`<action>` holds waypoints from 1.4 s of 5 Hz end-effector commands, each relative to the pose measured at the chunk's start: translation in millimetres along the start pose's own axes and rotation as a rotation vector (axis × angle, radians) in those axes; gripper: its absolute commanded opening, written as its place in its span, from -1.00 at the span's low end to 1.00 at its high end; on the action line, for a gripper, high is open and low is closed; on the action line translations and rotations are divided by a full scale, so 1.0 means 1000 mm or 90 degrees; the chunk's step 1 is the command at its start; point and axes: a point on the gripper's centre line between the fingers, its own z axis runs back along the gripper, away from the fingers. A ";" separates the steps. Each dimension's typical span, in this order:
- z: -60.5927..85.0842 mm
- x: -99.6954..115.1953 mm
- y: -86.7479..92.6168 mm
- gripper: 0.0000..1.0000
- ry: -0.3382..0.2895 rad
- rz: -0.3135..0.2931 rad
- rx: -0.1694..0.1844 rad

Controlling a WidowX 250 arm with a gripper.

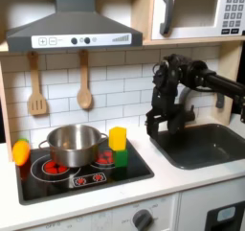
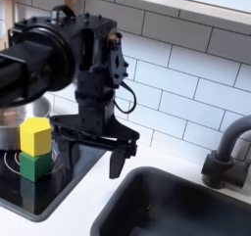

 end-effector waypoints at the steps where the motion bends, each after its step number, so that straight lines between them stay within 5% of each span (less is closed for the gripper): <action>1: -0.004 0.013 -0.001 1.00 0.009 -0.004 0.001; 7: -0.006 0.037 0.030 1.00 0.020 0.034 -0.004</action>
